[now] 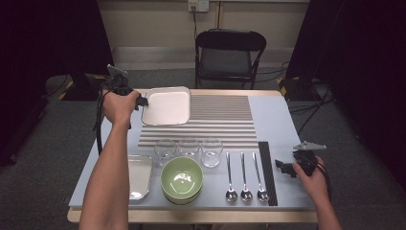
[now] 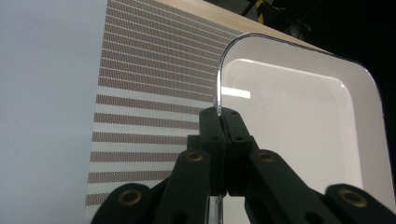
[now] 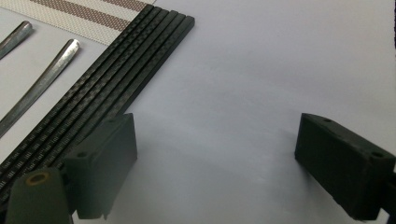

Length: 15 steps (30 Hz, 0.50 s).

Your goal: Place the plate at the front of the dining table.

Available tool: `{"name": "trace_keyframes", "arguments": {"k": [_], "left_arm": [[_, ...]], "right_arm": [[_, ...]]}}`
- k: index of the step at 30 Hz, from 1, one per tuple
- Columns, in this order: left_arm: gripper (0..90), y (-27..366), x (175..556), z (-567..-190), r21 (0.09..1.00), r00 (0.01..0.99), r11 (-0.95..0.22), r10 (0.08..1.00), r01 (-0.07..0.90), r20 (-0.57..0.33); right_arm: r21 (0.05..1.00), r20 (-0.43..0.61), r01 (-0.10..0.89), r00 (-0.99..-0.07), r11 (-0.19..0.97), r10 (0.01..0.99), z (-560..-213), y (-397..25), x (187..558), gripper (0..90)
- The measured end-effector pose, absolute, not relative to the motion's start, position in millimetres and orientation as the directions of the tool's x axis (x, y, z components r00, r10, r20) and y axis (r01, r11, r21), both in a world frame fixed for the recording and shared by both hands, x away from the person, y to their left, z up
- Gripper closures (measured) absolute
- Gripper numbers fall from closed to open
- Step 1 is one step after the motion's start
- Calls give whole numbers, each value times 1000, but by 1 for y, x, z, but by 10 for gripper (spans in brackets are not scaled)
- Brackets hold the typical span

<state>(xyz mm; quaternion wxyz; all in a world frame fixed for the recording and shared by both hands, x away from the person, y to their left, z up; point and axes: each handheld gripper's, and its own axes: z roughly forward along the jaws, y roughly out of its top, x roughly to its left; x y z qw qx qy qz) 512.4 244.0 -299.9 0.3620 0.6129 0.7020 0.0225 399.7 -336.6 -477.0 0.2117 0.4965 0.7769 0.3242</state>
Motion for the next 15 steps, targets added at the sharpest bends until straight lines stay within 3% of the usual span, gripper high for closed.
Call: {"name": "trace_keyframes", "arguments": {"k": [15], "left_arm": [[894,229,525,-297,470,20,243,873,848,-487]], "right_arm": [[713,-5,636,-417,295,909,-477,-337,400,116]]}}
